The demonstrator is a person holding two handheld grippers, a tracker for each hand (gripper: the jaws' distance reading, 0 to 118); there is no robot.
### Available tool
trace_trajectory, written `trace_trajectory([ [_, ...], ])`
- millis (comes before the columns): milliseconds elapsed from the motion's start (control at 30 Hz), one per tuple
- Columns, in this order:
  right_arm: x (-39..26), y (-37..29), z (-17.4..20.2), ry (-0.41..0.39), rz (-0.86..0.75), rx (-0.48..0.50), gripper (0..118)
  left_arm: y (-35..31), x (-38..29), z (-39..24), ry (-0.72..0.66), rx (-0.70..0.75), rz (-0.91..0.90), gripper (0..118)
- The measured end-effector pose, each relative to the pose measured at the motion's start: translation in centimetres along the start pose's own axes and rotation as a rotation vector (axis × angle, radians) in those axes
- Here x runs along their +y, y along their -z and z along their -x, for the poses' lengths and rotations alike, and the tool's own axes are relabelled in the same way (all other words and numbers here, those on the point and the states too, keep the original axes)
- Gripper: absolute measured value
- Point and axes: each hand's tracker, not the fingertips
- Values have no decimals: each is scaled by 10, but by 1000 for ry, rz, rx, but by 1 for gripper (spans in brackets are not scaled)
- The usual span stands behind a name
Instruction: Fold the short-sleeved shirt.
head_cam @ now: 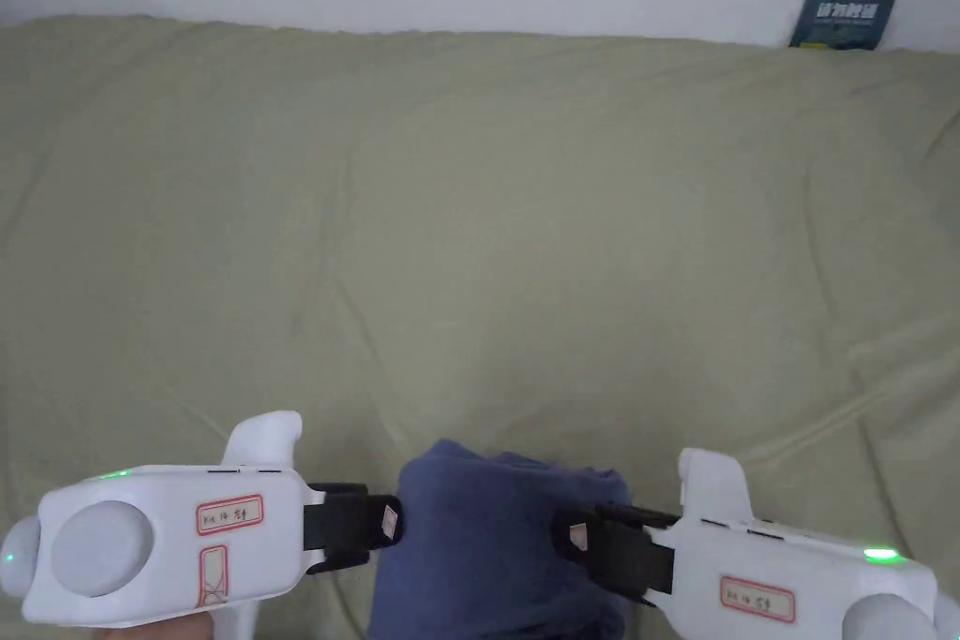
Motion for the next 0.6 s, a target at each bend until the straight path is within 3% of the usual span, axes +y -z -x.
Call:
trace_trajectory([
  [67, 4, 28, -16, 88, 57, 141, 0, -4, 0, 14, -18, 32, -1, 0],
  [133, -2, 45, -36, 165, 109, 212, 0, -4, 2, 24, -29, 47, 2, 0],
  [200, -14, 49, -60, 225, 131, 196, 0, 1, 3, 32, -42, 51, 8, 0],
  [300, -28, 38, -91, 390, 66, 319, 0, 9, 5, 37, -38, 24, 47, 0],
  [333, -29, 34, -93, 419, 58, 322, 0, 15, 5, 35, -18, -18, 72, 6],
  [367, -28, 33, -94, 395, 64, 312, 0, 20, 6, 35, -11, -72, 97, 26],
  [400, -27, 33, -93, 384, 68, 308, 0, 25, 9, 36, -23, -129, 122, 83],
  [433, -27, 34, -92, 377, 71, 310, 0, 33, 11, 38, -49, -185, 150, 118],
  [500, -26, 35, -92, 375, 73, 312, 0, 51, 10, 40, -82, -258, 189, 116],
  [600, -28, 34, -96, 393, 70, 332, 0, 73, 20, 44, -70, -226, 213, 115],
])
